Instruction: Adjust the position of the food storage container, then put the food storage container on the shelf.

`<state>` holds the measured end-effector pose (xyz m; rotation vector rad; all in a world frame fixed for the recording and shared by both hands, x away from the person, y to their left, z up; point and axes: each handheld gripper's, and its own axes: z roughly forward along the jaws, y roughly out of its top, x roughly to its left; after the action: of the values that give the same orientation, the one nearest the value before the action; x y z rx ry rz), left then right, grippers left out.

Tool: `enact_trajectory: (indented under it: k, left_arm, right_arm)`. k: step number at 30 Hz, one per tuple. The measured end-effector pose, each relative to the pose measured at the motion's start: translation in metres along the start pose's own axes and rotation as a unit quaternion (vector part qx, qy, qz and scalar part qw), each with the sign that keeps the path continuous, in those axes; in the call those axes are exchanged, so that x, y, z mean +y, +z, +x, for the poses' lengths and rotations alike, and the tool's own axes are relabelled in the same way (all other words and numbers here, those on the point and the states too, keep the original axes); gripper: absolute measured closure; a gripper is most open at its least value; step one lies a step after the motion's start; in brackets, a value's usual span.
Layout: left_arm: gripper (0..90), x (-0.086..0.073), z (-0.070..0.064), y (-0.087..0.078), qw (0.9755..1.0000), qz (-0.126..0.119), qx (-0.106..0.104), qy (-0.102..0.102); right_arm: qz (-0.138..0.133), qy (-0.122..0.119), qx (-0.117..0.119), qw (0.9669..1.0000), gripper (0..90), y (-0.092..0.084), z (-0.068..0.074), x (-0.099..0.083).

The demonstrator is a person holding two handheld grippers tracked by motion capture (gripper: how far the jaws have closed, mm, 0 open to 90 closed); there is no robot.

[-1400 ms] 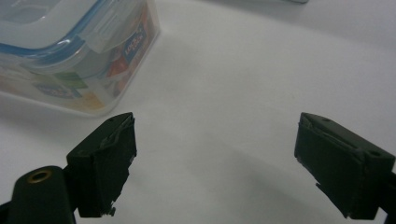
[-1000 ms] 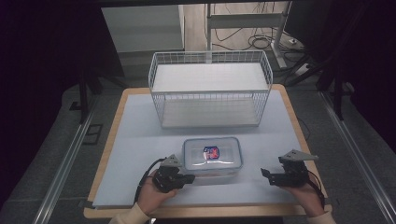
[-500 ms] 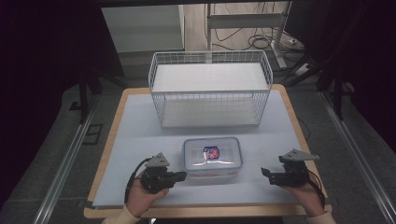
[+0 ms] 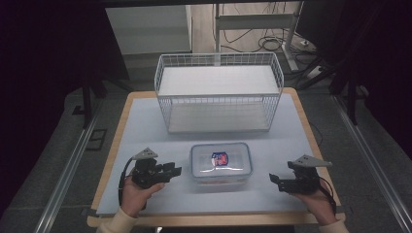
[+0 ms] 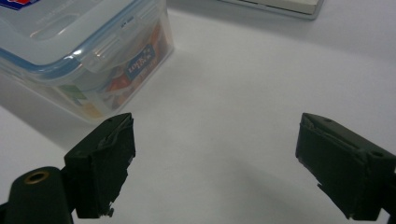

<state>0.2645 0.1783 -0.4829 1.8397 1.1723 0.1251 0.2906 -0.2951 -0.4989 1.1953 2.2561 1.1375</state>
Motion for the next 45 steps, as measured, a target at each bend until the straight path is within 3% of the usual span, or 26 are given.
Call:
enact_trajectory:
  k: [1,2,3,8,12,18,23,28,34,37,40,41,45]
  left_arm:
    - [37.9,0.0,-0.001,0.0,1.0,-0.003,0.006,-0.004]
    - [37.9,0.001,-0.001,0.0,0.9999,-0.003,0.011,-0.006]
    - [31.4,0.001,-0.001,0.001,0.9999,-0.003,0.011,-0.009]
    - [23.4,0.004,0.001,0.003,0.9996,-0.006,-0.002,-0.029]
    - [19.9,0.009,0.004,0.009,0.9986,-0.006,-0.009,-0.052]
    - [18.7,0.018,0.004,0.021,0.9977,-0.002,-0.021,-0.065]
    - [18.0,0.025,0.008,0.035,0.9964,0.007,-0.033,-0.078]
    - [18.0,0.031,0.012,0.05,0.9943,0.019,-0.043,-0.096]
    - [17.6,0.028,0.01,0.059,0.9929,0.04,-0.053,-0.099]
    - [18.4,0.022,0.009,0.061,0.9901,0.047,-0.066,-0.114]
    - [18.8,0.019,0.007,0.066,0.9893,0.057,-0.068,-0.115]
    - [19.0,0.017,0.006,0.068,0.9871,0.062,-0.08,-0.124]
    - [19.3,0.015,0.006,0.072,0.9846,0.069,-0.091,-0.132]
  right_arm:
    - [-0.004,0.003,0.008,1.0,12.0,-0.001,0.0,0.001]
    - [-0.004,0.003,0.008,1.0,12.0,-0.001,0.0,0.001]
    - [-0.009,0.009,0.017,0.9998,11.9,-0.001,0.001,0.001]
    - [-0.013,0.033,0.034,0.9988,12.0,-0.004,0.001,0.006]
    - [-0.013,0.036,0.042,0.9984,13.0,-0.004,0.001,0.009]
    - [-0.007,0.032,0.061,0.9976,13.3,-0.002,0.006,0.016]
    - [-0.01,0.043,0.076,0.9962,13.3,-0.001,0.005,0.022]
    - [-0.008,0.055,0.086,0.9947,12.5,0.005,0.006,0.036]
    - [-0.007,0.058,0.1,0.9933,12.3,0.017,0.012,0.055]
    - [-0.009,0.056,0.103,0.993,12.3,0.021,0.015,0.061]
    - [-0.008,0.057,0.108,0.9925,12.2,0.027,0.019,0.065]
    - [0.0,0.059,0.112,0.992,11.9,0.032,0.021,0.067]
    - [0.008,0.061,0.121,0.9907,11.6,0.038,0.024,0.068]
